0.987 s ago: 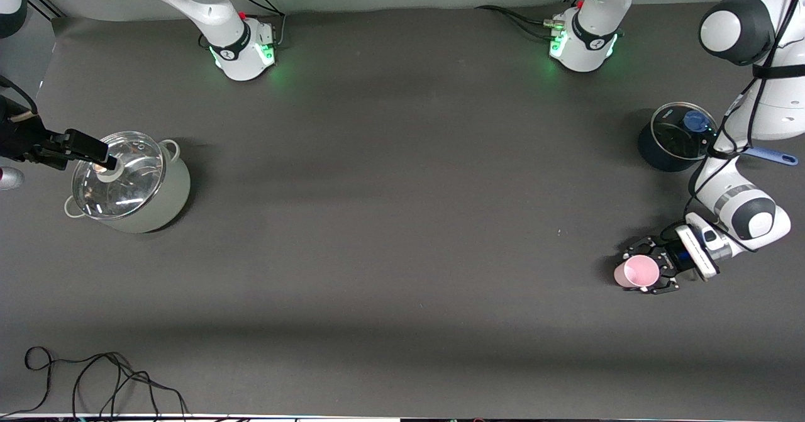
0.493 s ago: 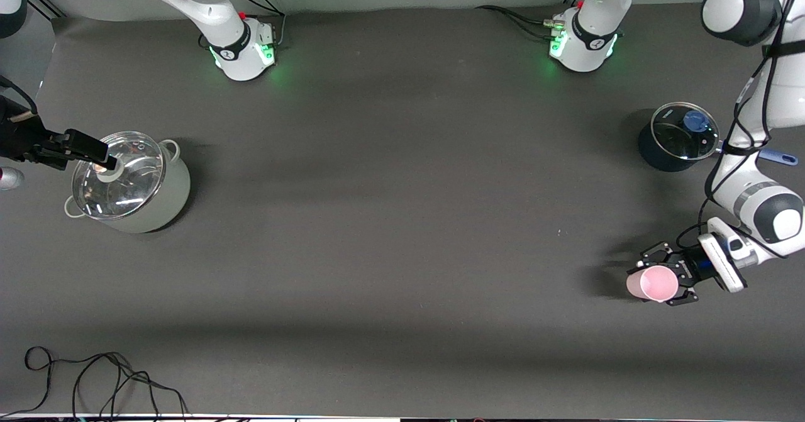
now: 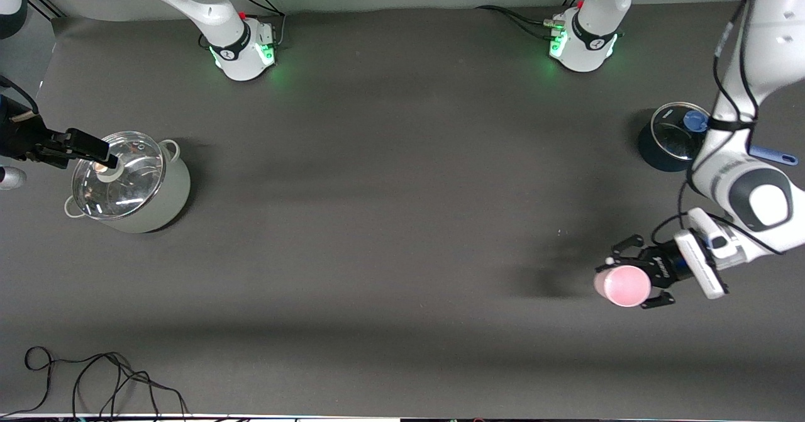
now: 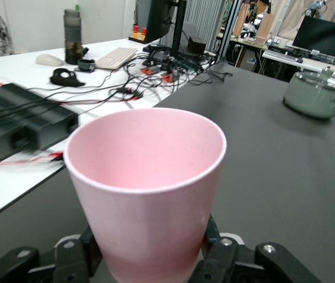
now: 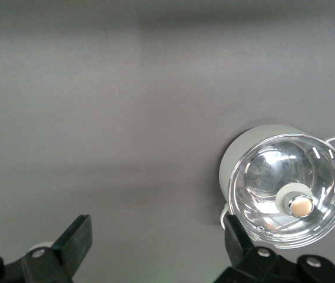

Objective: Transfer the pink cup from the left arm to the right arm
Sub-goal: 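Lift the pink cup and carry it toward the table's middle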

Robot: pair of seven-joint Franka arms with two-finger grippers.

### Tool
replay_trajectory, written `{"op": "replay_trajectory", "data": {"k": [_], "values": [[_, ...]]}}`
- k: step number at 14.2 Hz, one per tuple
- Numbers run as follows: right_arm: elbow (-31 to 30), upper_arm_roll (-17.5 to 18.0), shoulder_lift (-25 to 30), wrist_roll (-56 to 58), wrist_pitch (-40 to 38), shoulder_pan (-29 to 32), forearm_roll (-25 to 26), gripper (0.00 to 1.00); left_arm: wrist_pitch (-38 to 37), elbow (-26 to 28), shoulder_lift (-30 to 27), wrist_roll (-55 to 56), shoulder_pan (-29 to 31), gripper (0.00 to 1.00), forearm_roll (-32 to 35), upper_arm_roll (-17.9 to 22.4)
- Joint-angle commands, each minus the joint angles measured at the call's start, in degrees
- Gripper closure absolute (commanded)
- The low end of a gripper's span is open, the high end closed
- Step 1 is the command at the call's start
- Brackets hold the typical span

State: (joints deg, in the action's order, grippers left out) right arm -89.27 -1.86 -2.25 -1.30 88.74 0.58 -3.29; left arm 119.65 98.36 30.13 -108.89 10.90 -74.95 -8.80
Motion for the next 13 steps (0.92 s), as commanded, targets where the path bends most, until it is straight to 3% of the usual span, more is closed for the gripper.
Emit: {"op": "replay_trajectory", "data": {"k": [1,6,10,13], "values": [[0.41,-0.6,-0.3,1.38,-0.67,-0.41,-0.92,0.0,3.39,6.84,-9.28,8.39,-5.87,0.66,-1.86,0.72],[-0.29,-0.6,0.14,0.42,-0.76,-0.32,-1.1,0.0,6.45,8.08,-15.19,20.8,-16.33,0.66,-3.0,-0.24],[-0.38,-0.6,0.23,0.24,-0.76,-0.32,-1.19,0.0,23.83,8.17,-16.77,23.63,-26.53,0.69,-6.17,-3.31],[-0.29,-0.6,0.4,-4.03,-0.76,-0.32,-1.27,0.0,32.28,7.9,-17.3,23.63,-28.04,0.69,-6.78,-9.37]]}}
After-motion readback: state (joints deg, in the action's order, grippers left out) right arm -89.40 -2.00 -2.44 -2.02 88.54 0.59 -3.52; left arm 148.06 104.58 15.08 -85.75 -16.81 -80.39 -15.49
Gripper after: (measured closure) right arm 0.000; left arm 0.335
